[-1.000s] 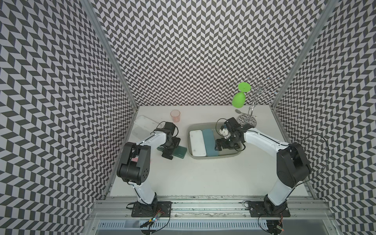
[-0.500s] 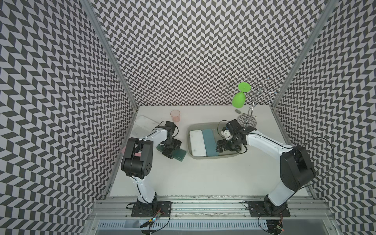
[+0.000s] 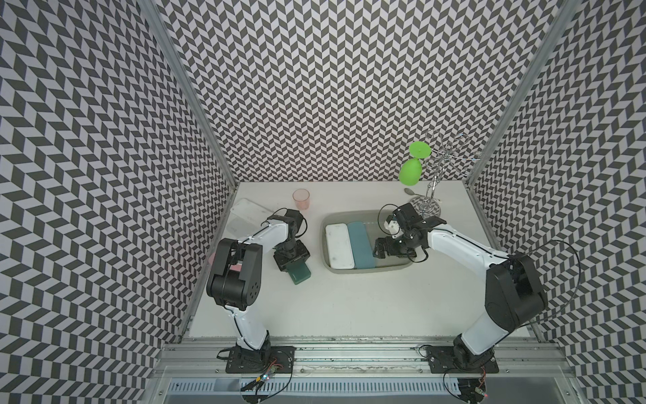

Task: Put the pencil case into the storage box
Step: Pick up the pencil case from the center of the board, then place the pencil case at the storage box.

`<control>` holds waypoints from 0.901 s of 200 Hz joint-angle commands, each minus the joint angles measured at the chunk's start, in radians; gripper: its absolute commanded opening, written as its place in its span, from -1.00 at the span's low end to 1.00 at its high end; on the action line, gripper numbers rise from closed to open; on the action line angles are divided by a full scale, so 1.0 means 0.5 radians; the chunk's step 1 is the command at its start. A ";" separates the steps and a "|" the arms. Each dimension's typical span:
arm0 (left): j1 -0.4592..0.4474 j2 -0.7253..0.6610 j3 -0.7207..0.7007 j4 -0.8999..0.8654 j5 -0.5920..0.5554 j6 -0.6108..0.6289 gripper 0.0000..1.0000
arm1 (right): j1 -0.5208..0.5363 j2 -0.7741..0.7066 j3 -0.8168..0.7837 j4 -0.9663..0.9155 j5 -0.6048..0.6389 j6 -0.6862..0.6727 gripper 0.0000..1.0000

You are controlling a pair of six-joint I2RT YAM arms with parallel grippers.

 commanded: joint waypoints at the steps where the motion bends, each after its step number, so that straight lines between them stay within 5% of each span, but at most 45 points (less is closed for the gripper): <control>1: -0.086 -0.123 0.296 -0.196 -0.342 0.280 0.34 | -0.062 -0.076 -0.008 0.052 -0.032 0.031 0.99; 38: -0.277 0.005 0.770 -0.388 -0.405 0.380 0.35 | -0.240 -0.108 -0.006 0.058 -0.101 0.035 0.99; 116: -0.763 0.711 1.865 -0.650 -0.033 0.193 0.36 | -0.586 -0.220 -0.088 -0.024 -0.066 -0.130 0.99; 180: -0.996 1.121 2.236 -0.471 0.347 -0.156 0.37 | -0.707 -0.359 -0.291 0.028 -0.095 -0.178 0.99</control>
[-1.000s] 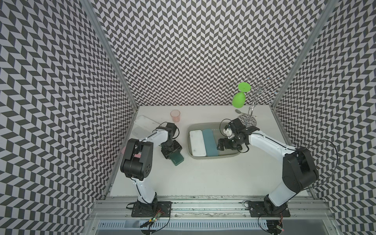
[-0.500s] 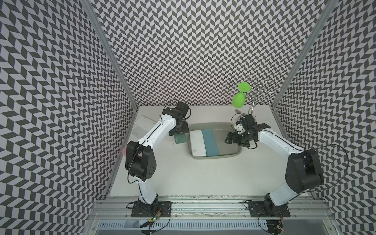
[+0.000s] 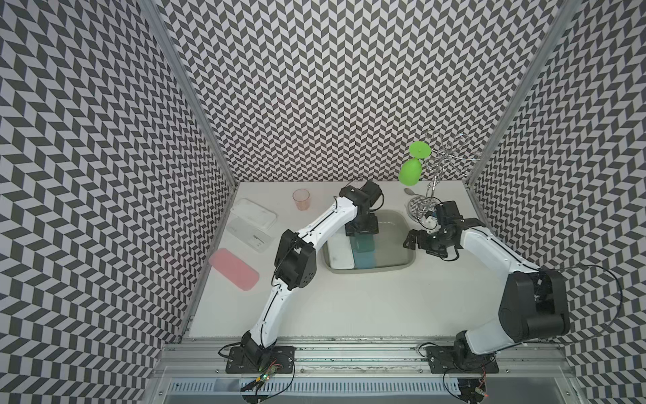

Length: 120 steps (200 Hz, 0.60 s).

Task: Put the pencil case into the storage box
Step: Place the pencil case at the storage box.

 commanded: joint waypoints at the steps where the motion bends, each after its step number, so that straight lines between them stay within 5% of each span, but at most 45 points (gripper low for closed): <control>1: -0.044 0.014 0.079 0.062 0.154 -0.194 0.37 | -0.038 -0.094 -0.060 0.045 -0.012 -0.049 0.99; 57: -0.111 0.099 -0.046 0.430 0.299 -0.479 0.35 | -0.117 -0.134 -0.161 0.073 -0.046 -0.104 0.99; 120: -0.128 0.232 -0.009 0.240 0.158 -0.394 0.40 | -0.140 -0.101 -0.119 0.070 -0.064 -0.130 0.99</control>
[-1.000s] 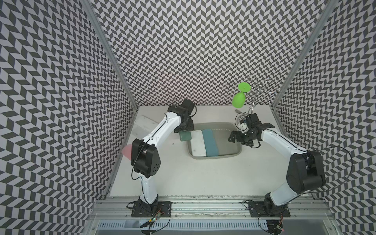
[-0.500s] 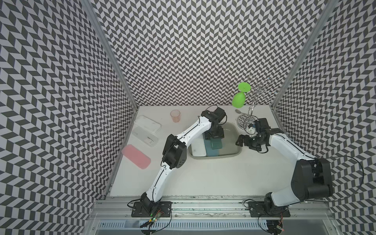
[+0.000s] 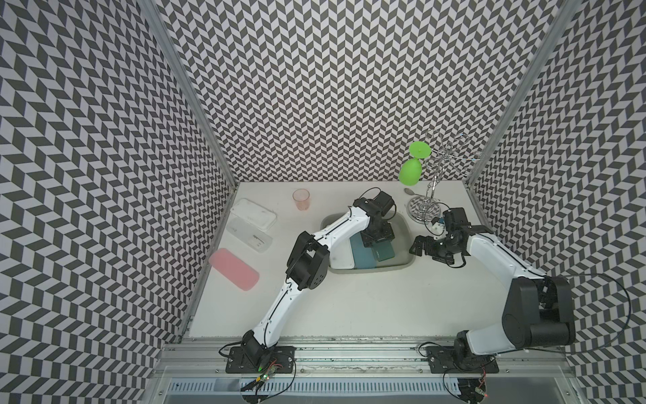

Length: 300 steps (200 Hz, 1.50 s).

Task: Put the pencil case into the storage box
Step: Place the pencil case at the storage box.

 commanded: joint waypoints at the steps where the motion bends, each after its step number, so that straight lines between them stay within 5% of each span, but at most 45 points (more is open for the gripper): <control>1: -0.019 -0.005 -0.004 -0.085 -0.091 0.051 0.41 | -0.015 -0.017 0.034 0.055 -0.031 -0.029 0.99; 32: -0.019 -0.046 -0.006 -0.122 -0.158 0.093 0.99 | -0.015 0.015 0.066 0.057 -0.037 -0.033 0.99; 79: -0.015 -0.119 0.283 -0.269 -0.282 0.121 1.00 | -0.015 0.040 0.207 0.018 -0.022 -0.034 0.99; 116: 0.050 -0.427 0.253 -0.336 -0.494 0.208 1.00 | 0.027 0.105 0.381 0.013 -0.143 -0.033 0.98; 144: 0.225 -0.782 -0.011 -0.307 -0.643 0.359 1.00 | 0.200 0.258 0.558 0.012 -0.127 0.001 0.92; 182: 0.694 -1.297 -0.769 -0.137 -0.569 0.472 1.00 | 0.430 0.535 0.755 0.075 -0.109 0.093 0.76; 238: 1.257 -1.825 -1.505 -0.032 -0.662 0.627 1.00 | 0.436 0.793 0.819 0.147 -0.068 0.128 0.04; 275: 1.663 -2.071 -1.915 0.074 -0.570 0.664 1.00 | 0.433 0.894 0.848 0.168 -0.037 0.156 -0.66; 300: 1.841 -2.124 -2.063 0.111 -0.536 0.751 1.00 | 0.431 0.995 0.892 0.157 0.002 0.158 -0.71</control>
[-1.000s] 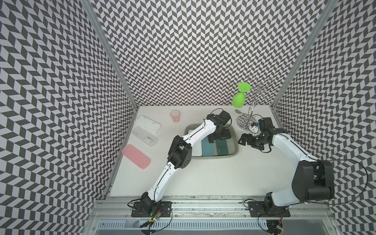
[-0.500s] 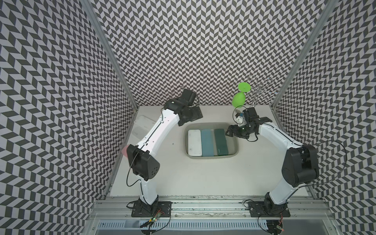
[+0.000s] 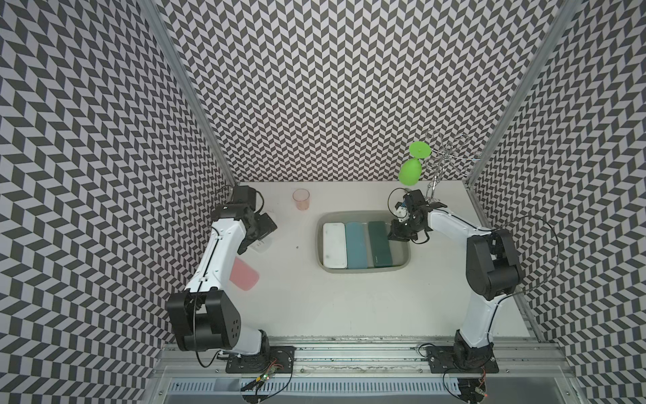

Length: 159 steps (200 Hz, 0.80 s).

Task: Put the pencil case into the storage box
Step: Place the pencil case at the storage box.

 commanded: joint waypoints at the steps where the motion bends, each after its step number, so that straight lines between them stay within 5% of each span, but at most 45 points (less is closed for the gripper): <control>1: 0.107 -0.050 -0.102 0.089 0.045 0.115 1.00 | -0.003 0.100 0.080 0.057 0.056 0.009 -0.71; 159: 0.129 -0.106 -0.249 0.131 0.083 0.124 1.00 | 0.166 0.331 0.225 0.053 0.066 0.089 -0.80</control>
